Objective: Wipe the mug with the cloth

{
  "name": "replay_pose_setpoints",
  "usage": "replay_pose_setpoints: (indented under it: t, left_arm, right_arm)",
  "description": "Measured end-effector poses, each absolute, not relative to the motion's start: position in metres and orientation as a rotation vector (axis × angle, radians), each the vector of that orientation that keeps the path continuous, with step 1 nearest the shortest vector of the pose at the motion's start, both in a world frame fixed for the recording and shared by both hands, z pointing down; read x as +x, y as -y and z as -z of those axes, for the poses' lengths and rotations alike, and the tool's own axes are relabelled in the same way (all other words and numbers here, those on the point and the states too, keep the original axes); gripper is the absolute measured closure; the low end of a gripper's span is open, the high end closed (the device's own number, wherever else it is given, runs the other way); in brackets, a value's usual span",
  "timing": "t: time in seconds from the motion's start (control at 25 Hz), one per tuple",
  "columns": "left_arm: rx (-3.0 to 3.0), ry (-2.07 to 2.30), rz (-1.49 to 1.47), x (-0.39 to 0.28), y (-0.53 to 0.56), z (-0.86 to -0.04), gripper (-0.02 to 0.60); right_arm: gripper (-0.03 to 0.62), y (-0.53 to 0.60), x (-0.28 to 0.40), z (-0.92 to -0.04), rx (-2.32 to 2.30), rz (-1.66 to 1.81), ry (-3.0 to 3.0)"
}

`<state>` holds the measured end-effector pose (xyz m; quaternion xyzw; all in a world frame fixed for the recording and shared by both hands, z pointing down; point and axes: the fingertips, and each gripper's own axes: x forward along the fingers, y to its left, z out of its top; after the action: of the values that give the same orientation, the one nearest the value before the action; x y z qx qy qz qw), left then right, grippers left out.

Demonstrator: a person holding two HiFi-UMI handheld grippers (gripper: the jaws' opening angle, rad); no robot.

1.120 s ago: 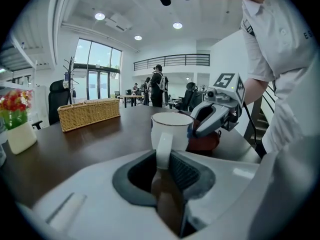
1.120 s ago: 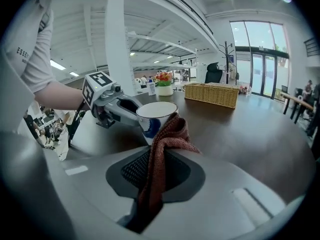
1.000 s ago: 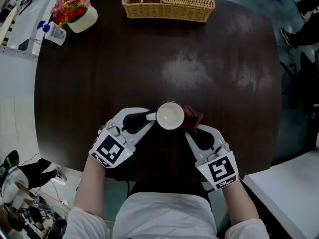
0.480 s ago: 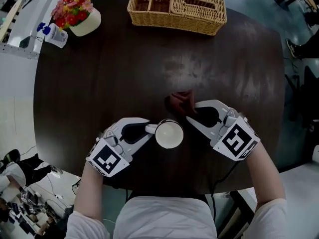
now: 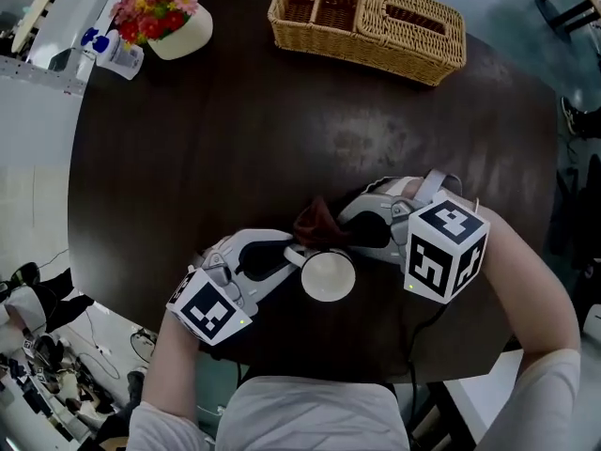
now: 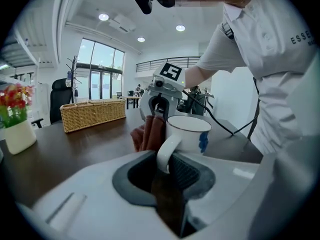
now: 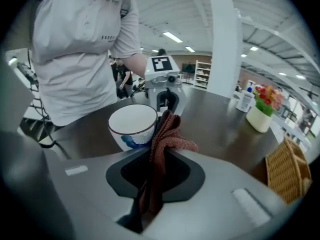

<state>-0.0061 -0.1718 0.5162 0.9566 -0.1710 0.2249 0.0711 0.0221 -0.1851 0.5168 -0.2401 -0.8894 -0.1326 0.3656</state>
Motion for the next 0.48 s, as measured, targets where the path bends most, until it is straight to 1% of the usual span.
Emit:
replay_pose_setpoints:
  t: [0.2,0.48]
  left_arm:
    - [2.861,0.546,-0.690,-0.008,0.172,-0.517,0.506]
    - [2.828,0.630,-0.698,-0.012,0.170,-0.517,0.506]
  right_arm:
    - [0.516,0.180,0.025,-0.519,-0.766,0.443,2.177]
    - [0.516,0.172,0.045,-0.525,-0.647,0.345,2.230]
